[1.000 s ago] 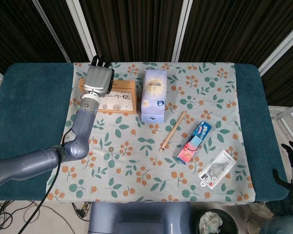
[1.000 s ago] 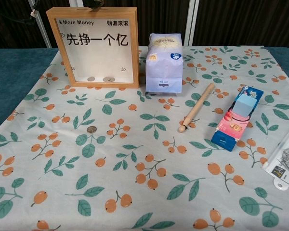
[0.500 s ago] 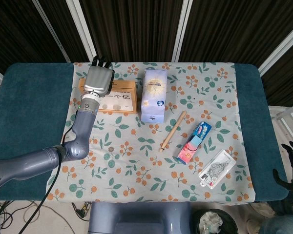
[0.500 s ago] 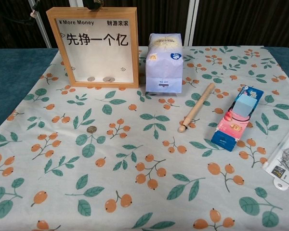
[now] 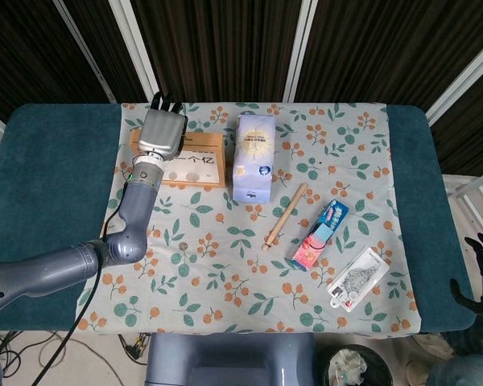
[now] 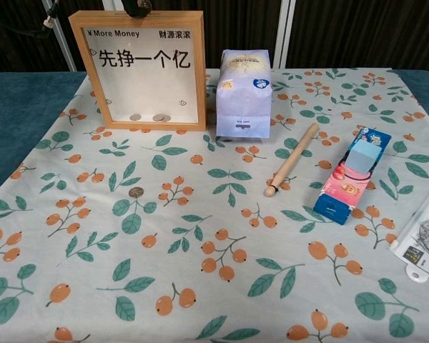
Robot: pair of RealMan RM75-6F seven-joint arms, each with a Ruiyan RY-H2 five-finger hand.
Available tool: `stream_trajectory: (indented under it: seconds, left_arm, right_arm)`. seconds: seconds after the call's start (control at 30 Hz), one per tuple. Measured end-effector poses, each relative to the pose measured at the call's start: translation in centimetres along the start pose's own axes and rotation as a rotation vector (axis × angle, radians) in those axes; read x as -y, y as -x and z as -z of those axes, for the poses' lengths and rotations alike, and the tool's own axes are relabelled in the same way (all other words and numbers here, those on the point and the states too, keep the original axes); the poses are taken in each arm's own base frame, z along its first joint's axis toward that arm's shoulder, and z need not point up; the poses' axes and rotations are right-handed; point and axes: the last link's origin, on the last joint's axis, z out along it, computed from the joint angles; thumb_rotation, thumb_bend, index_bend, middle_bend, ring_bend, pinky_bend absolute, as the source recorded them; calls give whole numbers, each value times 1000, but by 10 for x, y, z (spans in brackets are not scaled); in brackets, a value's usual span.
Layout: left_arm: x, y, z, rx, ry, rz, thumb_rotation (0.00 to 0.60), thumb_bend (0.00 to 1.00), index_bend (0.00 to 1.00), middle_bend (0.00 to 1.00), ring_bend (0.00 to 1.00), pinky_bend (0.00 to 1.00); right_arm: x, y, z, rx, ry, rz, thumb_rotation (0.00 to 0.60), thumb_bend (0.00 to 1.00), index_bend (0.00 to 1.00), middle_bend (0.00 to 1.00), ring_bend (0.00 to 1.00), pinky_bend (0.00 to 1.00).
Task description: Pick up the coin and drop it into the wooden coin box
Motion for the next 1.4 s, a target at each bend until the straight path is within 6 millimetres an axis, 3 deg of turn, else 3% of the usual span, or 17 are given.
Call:
stream_trajectory:
  seconds: [1.0, 1.23, 1.4]
  left_arm:
    - [-1, -6, 3, 2, 4, 8, 600, 361, 506, 166, 0, 0]
    - [-6, -26, 14, -59, 56, 67, 600, 361, 507, 165, 0, 0]
    - [-1, -47, 41, -139, 115, 146, 600, 333, 495, 150, 0, 0]
  right_arm:
    - [0, -1, 0, 0, 15, 6, 600, 439, 145, 70, 11, 0]
    - [0, -1, -1, -2, 15, 4, 600, 439, 146, 70, 10, 0]
    - [0, 0, -1, 0, 15, 7, 600, 440, 145, 70, 11, 0]
